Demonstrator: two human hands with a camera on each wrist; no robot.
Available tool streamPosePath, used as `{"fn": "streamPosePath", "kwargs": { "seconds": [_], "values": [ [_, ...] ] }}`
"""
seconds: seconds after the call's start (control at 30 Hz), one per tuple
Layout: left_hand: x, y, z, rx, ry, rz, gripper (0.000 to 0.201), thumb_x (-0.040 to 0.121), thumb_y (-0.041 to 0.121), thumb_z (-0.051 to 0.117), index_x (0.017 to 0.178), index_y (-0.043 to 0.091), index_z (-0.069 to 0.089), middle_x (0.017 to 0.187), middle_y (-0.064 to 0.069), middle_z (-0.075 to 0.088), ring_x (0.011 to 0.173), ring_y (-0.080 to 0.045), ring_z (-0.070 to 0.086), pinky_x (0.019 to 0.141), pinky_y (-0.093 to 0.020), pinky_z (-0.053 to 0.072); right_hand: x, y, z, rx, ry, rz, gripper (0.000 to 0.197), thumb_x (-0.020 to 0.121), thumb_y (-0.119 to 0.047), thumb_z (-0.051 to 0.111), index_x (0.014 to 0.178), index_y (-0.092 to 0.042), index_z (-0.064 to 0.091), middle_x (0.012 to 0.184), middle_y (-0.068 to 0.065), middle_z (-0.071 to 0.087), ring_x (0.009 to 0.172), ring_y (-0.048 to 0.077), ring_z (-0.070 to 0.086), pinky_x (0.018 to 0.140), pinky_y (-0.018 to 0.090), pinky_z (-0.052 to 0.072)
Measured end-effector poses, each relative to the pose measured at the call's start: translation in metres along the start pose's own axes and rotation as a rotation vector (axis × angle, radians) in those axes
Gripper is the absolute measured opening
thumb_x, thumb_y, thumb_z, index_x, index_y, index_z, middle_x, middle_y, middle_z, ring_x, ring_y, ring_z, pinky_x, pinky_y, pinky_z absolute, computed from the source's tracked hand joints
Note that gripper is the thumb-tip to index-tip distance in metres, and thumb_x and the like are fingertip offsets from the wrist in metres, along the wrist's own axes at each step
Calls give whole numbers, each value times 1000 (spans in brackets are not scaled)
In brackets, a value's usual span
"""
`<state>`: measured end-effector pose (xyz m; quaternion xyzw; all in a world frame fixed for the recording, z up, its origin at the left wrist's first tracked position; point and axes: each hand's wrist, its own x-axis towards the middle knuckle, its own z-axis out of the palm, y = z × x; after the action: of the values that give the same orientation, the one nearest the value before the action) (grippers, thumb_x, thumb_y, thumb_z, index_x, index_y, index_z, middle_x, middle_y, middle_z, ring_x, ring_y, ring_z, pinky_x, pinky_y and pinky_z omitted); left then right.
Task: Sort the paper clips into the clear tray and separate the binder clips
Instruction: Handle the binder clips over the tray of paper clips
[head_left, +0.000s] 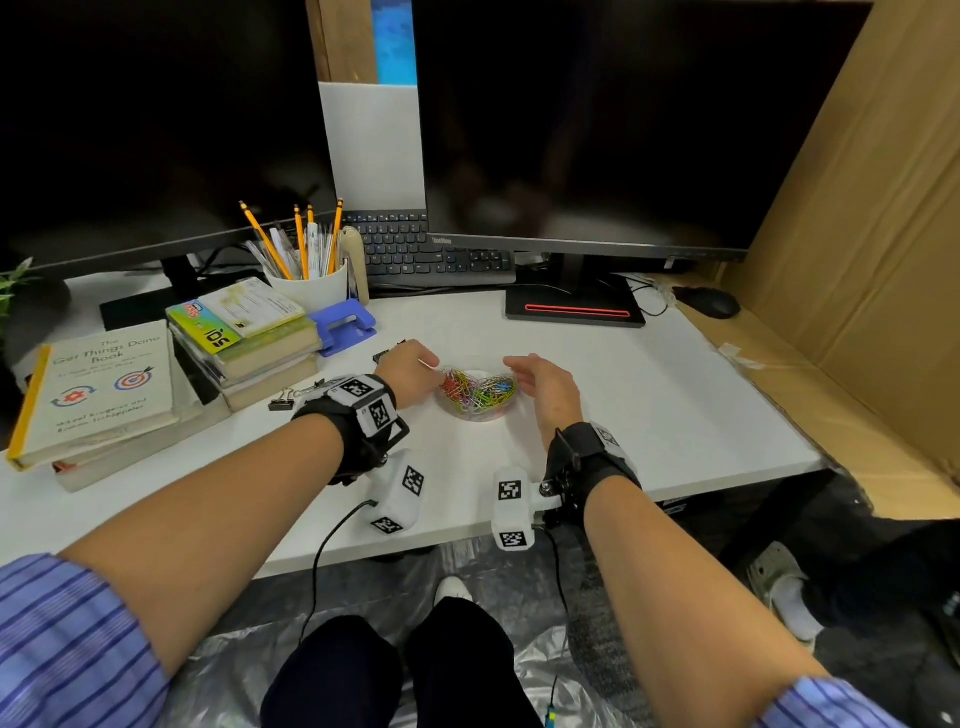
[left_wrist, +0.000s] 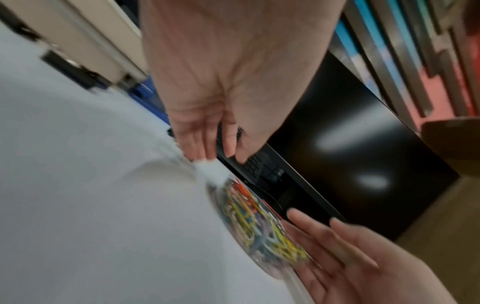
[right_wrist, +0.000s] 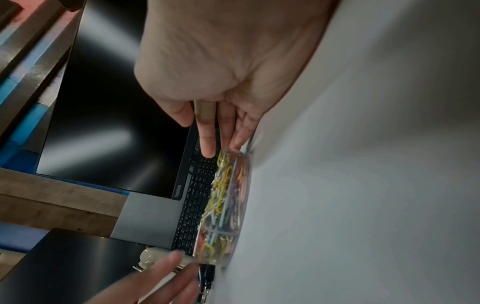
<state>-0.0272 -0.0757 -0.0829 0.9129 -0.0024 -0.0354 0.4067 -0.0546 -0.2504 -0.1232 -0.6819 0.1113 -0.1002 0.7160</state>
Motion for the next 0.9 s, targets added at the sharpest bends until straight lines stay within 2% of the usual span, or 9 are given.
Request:
{"fn": "streamPosePath", "kwargs": {
  "seconds": [0.1,0.23,0.3,0.37,0.5,0.57,0.63,0.73,0.9],
  "values": [
    [-1,-13,-17,45,138,10,30,92,15,56,119,2,60,127,-14,60,118,-29,54,100,-32,40,3,1,-1,38,47,11,24,88,-19,50,82,-21,73,114,7,69,100,19,64,104,37,46],
    [-7,-52,-53,90,312,-62,35,91,16,54,125,5,57,132,-17,55,122,-33,51,104,-39,41,5,-1,-3,151,142,44,23,94,-12,47,97,-6,69,104,11,67,101,23,61,96,30,48],
    [-13,-74,-64,151,351,-119,41,88,23,57,127,12,55,133,-17,51,123,-35,48,105,-42,40,9,-5,-3,202,170,120,25,93,-12,49,110,-1,64,115,15,64,107,24,59,100,30,46],
    [-21,-87,-71,237,360,-163,47,83,33,61,128,19,53,134,-16,48,126,-35,43,106,-43,37,13,-11,2,138,135,180,35,94,-12,47,126,0,56,131,18,57,105,20,54,105,34,42],
    [-25,-98,-76,320,292,-137,57,78,39,65,131,28,48,138,-12,41,132,-33,34,110,-43,32,5,-35,41,7,191,67,34,93,-6,42,121,-6,61,128,17,60,105,21,53,93,32,43],
    [-25,-103,-77,346,251,-108,62,74,41,67,132,30,47,140,-9,42,133,-31,32,109,-41,30,-4,-45,65,-168,153,-39,33,91,-5,43,118,-8,63,126,15,60,110,24,55,99,36,43],
    [-26,-107,-77,371,215,-68,66,74,42,70,134,29,46,141,-8,41,133,-31,30,109,-39,27,-13,-52,88,-363,86,-133,33,90,-5,46,120,-9,61,126,13,60,114,25,55,104,33,40],
    [-24,-109,-76,354,133,-1,65,78,40,70,136,27,44,146,-7,37,140,-31,21,114,-38,20,-15,-58,118,-568,-94,-163,40,90,-6,48,129,-9,54,134,13,54,124,26,51,102,27,36],
    [-22,-110,-70,356,-34,69,67,85,39,65,144,23,37,159,-2,18,150,-25,-2,120,-40,8,8,-55,159,-978,-358,-97,57,91,-11,53,145,-15,36,147,12,41,130,30,46,108,34,39]
  ]
}}
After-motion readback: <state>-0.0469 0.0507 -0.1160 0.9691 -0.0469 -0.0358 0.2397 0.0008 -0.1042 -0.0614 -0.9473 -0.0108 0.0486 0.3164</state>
